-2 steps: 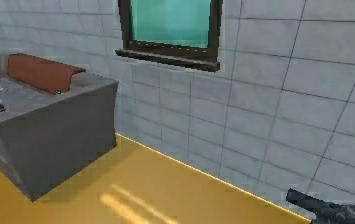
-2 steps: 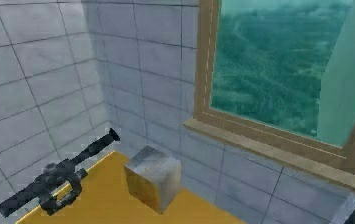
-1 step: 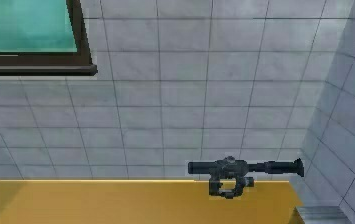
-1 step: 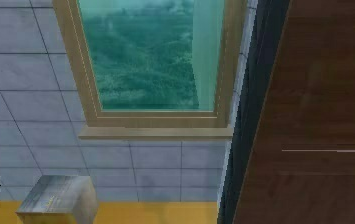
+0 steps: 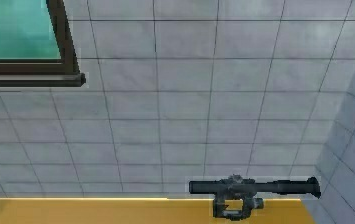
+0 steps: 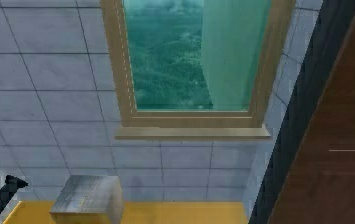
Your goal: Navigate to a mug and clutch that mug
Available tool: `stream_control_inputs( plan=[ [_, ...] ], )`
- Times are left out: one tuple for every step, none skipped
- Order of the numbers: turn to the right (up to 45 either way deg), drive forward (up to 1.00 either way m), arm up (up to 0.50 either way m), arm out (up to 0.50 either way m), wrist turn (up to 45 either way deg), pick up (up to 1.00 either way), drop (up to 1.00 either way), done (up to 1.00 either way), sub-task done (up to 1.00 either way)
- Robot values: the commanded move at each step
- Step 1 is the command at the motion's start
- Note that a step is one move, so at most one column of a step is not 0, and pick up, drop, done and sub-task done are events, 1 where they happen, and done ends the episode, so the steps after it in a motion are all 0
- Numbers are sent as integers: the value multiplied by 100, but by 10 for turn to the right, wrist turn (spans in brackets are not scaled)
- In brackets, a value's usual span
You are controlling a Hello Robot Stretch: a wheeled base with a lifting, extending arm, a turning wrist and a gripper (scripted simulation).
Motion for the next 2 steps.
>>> stream_control_inputs(
  plan=[
    [-450,0,0,0,0,0,0,0,0],
    [-420,0,0,0,0,0,0,0,0]
  ],
)
